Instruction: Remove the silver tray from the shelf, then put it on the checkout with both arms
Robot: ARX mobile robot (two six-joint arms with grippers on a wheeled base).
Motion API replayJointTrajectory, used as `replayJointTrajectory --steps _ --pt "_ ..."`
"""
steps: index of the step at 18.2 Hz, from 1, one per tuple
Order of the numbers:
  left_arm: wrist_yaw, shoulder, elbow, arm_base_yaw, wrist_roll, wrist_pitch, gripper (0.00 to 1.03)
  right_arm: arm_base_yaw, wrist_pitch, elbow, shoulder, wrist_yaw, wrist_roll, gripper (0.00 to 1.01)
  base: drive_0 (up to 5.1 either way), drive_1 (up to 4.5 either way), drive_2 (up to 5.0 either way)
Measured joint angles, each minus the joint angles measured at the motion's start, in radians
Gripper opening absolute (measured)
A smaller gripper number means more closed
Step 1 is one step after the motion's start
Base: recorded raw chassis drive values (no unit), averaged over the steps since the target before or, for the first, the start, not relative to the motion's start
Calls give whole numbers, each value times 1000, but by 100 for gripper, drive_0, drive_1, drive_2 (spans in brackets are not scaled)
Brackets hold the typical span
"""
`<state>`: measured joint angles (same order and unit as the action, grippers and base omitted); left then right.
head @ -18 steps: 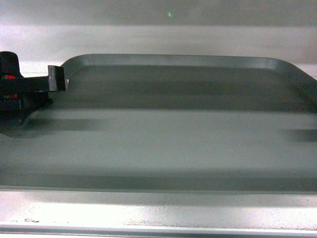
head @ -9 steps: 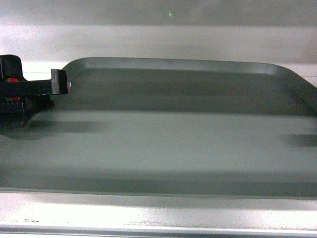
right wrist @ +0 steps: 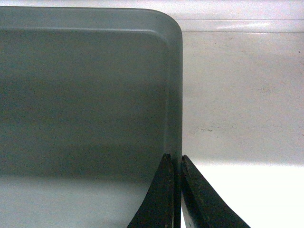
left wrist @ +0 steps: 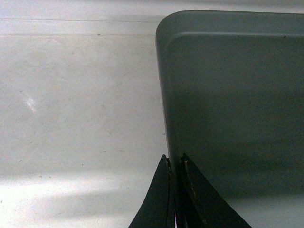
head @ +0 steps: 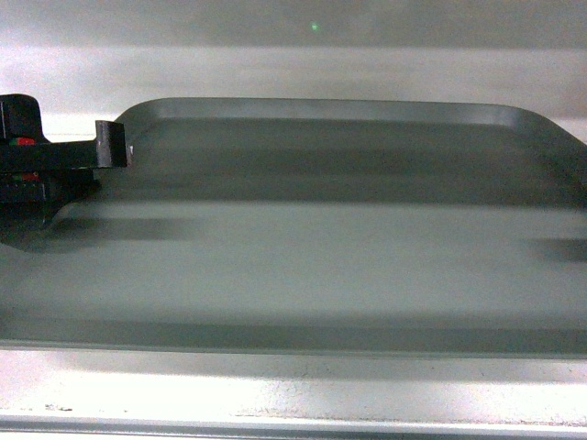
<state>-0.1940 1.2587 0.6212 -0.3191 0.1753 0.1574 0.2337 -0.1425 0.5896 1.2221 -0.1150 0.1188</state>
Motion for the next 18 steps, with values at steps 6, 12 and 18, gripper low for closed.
replayJointTrajectory --steps 6,12,18 --pt "0 0 0 0 0 0 3 0 0 0 0 0 0 2 0 0 0" --pt "0 0 0 0 0 0 3 0 0 0 0 0 0 2 0 0 0" --pt "0 3 2 0 0 1 3 0 -1 0 0 0 -1 2 1 -232 235"
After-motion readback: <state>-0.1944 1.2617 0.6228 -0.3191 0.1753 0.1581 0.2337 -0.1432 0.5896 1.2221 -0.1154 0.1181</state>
